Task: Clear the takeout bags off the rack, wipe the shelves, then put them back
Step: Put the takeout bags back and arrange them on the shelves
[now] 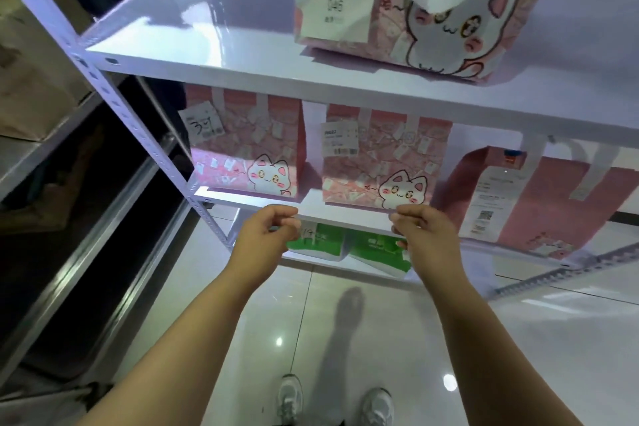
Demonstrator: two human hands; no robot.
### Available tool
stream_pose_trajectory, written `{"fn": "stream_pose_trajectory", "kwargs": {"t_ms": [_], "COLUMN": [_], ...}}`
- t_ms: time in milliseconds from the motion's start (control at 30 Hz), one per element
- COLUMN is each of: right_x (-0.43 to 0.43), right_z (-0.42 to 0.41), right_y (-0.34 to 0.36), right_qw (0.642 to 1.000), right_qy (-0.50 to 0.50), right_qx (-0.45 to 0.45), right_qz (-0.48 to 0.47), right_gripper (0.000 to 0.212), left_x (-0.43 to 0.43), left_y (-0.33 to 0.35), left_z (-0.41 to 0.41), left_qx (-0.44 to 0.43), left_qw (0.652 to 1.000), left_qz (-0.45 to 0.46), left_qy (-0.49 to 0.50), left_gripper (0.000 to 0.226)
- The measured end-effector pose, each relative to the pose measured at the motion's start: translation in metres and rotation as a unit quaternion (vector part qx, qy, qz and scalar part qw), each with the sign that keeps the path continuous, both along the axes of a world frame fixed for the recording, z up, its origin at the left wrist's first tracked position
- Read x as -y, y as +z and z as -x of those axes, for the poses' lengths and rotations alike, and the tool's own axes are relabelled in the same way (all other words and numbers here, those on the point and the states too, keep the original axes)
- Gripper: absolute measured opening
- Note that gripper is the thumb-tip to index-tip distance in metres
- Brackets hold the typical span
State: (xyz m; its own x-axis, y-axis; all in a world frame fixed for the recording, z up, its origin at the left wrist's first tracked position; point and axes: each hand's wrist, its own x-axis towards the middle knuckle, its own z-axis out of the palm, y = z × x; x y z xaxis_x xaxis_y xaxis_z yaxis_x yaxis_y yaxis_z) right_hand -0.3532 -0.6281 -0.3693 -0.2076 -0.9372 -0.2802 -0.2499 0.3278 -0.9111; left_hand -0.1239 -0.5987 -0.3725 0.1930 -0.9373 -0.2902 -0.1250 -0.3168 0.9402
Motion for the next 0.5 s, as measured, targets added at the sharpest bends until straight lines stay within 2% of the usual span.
{"fn": "stream_pose_trajectory", "kwargs": {"t_ms": [300, 500], "right_x": [0.008, 0.033], "right_z": [-0.100, -0.141], "right_y": [-0.006, -0.017], "right_qw": [0.998, 0.992], "right_qy": [0.060, 0.116], "right_qx": [-0.004, -0.053], "right_qz": [-0.003, -0.015], "right_gripper": [0.010, 0.013], "left_x": [-0.007, 0.019], "left_y": [-0.011, -0.025], "left_z": [-0.097, -0.143], "left_qx": [0.008, 0.020], "left_qw": [0.999, 0.997], "left_qz": [0.008, -0.005], "left_qy": [0.040, 0.069], "left_gripper": [0.017, 0.015]}}
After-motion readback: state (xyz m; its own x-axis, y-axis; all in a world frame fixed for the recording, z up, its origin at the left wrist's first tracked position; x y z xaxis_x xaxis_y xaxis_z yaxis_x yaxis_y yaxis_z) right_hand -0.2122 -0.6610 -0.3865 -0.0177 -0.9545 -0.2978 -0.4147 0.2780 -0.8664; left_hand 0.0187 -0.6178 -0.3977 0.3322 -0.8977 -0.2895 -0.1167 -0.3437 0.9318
